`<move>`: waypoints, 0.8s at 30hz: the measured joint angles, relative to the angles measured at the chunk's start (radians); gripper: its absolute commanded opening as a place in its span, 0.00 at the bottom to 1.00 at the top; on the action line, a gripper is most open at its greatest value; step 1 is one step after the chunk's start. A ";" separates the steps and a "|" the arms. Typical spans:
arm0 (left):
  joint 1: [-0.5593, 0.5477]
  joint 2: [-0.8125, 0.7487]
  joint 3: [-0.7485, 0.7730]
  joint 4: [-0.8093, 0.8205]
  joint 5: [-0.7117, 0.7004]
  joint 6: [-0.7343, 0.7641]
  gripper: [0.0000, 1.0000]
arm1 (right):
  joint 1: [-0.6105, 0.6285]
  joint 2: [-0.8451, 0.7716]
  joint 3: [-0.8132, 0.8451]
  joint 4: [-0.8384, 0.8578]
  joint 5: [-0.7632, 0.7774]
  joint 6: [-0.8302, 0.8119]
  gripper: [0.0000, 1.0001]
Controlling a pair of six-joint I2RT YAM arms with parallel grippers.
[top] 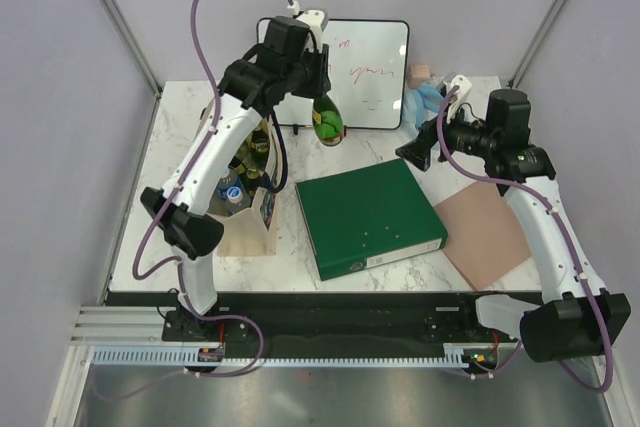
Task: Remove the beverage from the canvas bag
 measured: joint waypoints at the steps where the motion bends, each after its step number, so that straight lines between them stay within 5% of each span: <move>1: 0.000 0.021 -0.002 0.023 -0.008 0.006 0.02 | -0.001 -0.004 -0.007 0.000 0.003 -0.001 0.98; 13: 0.008 0.257 -0.013 0.193 -0.095 0.053 0.02 | -0.012 -0.022 -0.051 0.000 0.027 -0.012 0.98; 24: 0.032 0.307 -0.093 0.242 -0.101 0.056 0.02 | -0.012 -0.020 -0.058 0.000 0.030 -0.012 0.98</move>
